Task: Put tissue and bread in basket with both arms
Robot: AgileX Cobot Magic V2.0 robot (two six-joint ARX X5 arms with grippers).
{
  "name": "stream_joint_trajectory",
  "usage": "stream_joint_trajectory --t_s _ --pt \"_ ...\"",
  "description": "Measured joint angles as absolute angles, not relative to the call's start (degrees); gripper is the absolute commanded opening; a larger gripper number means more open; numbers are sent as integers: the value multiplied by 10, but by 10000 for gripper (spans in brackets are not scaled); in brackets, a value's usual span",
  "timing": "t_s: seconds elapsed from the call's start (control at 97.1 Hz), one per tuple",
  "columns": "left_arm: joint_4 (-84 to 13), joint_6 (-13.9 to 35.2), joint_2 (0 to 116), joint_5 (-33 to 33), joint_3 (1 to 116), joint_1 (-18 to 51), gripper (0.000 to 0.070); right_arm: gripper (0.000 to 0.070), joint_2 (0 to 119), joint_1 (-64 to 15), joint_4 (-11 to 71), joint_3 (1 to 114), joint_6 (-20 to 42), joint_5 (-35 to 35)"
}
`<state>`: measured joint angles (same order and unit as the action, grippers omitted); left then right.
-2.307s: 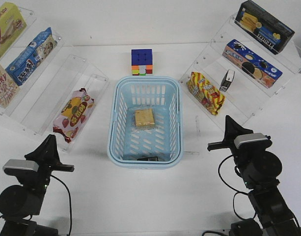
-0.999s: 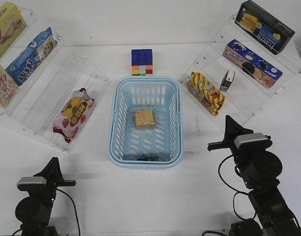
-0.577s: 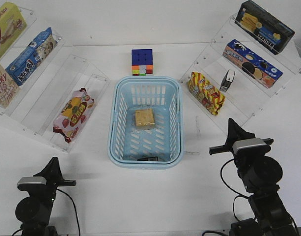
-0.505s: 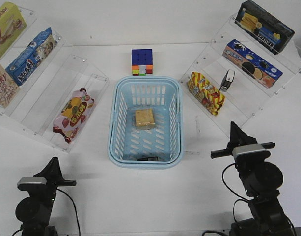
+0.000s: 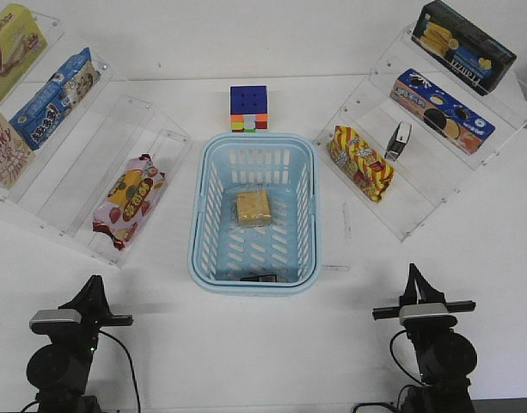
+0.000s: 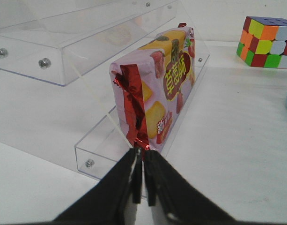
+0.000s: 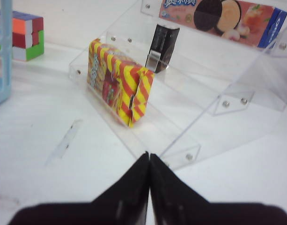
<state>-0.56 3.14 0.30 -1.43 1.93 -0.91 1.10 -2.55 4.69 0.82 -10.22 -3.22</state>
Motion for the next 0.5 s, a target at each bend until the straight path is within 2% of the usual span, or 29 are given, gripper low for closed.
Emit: stream_joint_trajectory --t_s 0.072,0.505 --pt "-5 31 3 -14 19 -9 1 0 -1 -25 76 8 -100 -32" --pt "-6 31 3 -14 19 -9 1 0 1 -26 67 8 -77 -31"
